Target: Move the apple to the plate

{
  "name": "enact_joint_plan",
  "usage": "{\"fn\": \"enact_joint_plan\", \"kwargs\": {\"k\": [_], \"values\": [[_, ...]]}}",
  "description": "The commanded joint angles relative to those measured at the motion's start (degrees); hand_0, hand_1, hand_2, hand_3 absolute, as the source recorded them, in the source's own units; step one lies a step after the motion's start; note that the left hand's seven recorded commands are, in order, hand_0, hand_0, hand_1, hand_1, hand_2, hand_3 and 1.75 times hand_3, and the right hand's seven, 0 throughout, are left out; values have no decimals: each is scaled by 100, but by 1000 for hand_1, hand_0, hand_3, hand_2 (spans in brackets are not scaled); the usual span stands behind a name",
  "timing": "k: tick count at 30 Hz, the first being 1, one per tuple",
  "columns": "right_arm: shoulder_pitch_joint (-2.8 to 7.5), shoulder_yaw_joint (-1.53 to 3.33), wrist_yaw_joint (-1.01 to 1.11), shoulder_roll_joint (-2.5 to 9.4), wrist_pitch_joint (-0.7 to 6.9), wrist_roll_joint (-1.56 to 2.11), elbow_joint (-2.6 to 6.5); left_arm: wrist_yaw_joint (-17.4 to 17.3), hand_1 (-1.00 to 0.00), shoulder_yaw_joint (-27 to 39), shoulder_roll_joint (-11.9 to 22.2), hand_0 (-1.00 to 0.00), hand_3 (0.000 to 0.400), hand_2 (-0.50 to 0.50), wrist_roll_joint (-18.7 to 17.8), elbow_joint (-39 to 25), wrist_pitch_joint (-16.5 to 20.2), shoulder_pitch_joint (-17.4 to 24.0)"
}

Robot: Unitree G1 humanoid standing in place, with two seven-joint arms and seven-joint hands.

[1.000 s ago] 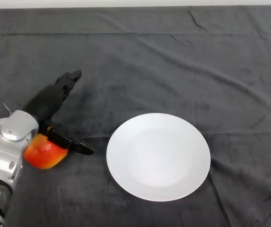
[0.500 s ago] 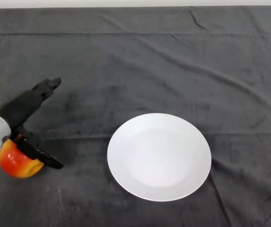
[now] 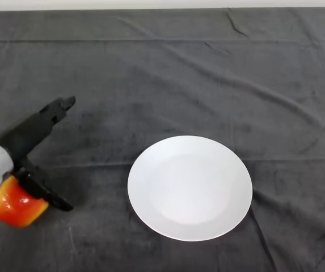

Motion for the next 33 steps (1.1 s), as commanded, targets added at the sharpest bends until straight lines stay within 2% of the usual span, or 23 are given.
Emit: {"fn": "enact_joint_plan", "kwargs": {"k": [1,2,3,4,6,7,8,9,16,21,24,29,33], "values": [[459,-153,158,194,363,256,321,-131,0,-25,387,0,0,0,166,-359,102,202],[510,-178,209,171,359,280,305,-158,0,-32,396,0,0,0,175,-393,134,209],[538,-195,235,156,359,292,295,-181,0,-40,403,0,0,0,185,-424,164,216],[553,-206,248,147,362,298,287,-201,0,-51,408,0,0,0,198,-454,193,226],[563,-217,250,144,366,299,276,-218,0,-69,414,0,0,0,223,-486,211,258],[567,-221,247,149,365,298,269,-229,-184,-78,421,-420,168,-118,238,-496,216,273],[570,-223,244,154,362,297,264,-242,-710,-84,429,-953,381,-122,249,-504,223,276],[574,-224,242,161,359,296,258,-255,-996,-88,439,-1000,400,-2,259,-512,230,280],[614,-220,224,222,332,294,202,-280,-1000,-125,514,-1000,400,0,352,-450,118,330],[638,-220,231,229,339,304,163,-274,-1000,-159,510,-1000,400,0,393,-121,-56,129],[638,-216,225,229,348,305,148,-226,-1000,-196,417,-1000,400,0,438,75,-66,-93],[633,-208,212,232,357,304,132,-36,-1000,-337,-23,-1000,400,0,590,5,307,-541],[618,-211,216,214,376,306,135,237,-1000,-497,-569,-1000,400,0,701,-281,630,-807]]}}
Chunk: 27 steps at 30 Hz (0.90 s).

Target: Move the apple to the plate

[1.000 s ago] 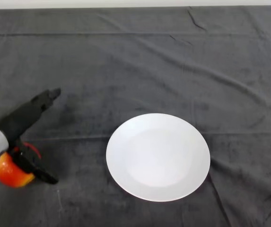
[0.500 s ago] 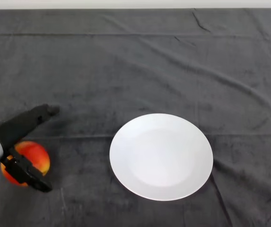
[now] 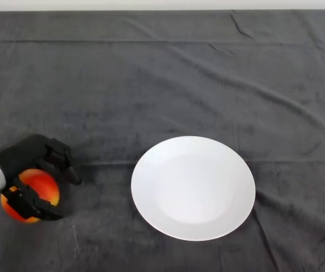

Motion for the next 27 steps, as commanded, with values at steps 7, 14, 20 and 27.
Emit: {"fn": "enact_joint_plan", "kwargs": {"k": [7,14,20,27], "values": [[426,-87,-63,223,380,176,366,552,-1000,-415,-1002,-1000,400,0,13,-565,37,-548],[373,-75,-102,254,373,148,413,1120,-1000,-773,-1586,-1000,400,0,-335,-279,-741,-696],[340,-62,-131,283,362,129,446,1398,-1000,-1141,-1781,-1000,400,0,-739,280,-1473,-901],[163,8,-301,325,425,56,482,1542,-1000,-1604,-1886,-1000,400,0,-1129,1163,-2251,-1190]]}}
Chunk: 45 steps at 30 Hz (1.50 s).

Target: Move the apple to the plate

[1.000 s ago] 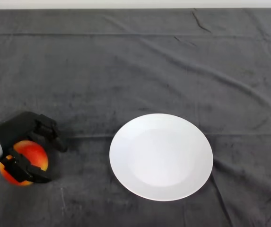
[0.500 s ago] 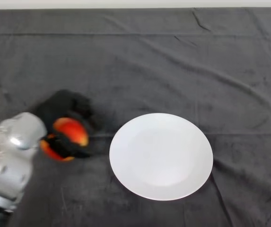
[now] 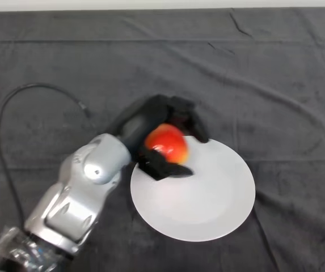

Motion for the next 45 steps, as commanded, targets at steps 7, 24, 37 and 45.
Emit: {"fn": "enact_joint_plan", "kwargs": {"k": [7,24,37,45], "values": [[220,16,-145,327,378,60,539,48,-1000,-522,-27,-1000,400,0,-334,978,-657,-467],[183,32,-149,313,330,64,632,-76,0,-1034,-98,-12,5,-6,-545,2172,-1135,-901],[167,38,-147,308,305,70,673,-234,0,-909,85,0,0,0,-709,1844,-884,-1032],[166,40,-146,308,302,73,676,-205,0,-133,538,0,0,0,-1012,1255,-985,-969]]}}
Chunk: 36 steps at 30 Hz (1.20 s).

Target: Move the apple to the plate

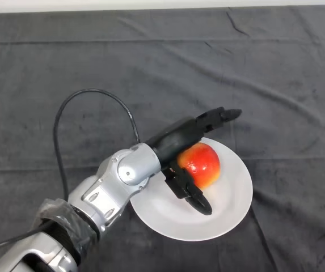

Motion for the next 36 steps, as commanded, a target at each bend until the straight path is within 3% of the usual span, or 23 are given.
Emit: {"fn": "enact_joint_plan", "kwargs": {"k": [1,11,17,36], "values": [[263,31,-23,315,332,92,512,43,0,371,365,0,0,0,-154,-365,-141,-258],[271,32,-26,317,340,91,494,697,0,1744,834,0,0,0,-471,-601,-663,181],[276,33,-28,318,347,90,481,1033,0,2473,1106,0,0,0,-562,-547,-730,228],[273,35,-27,317,346,94,488,2012,0,4283,2185,0,0,0,-352,301,-1079,272]]}}
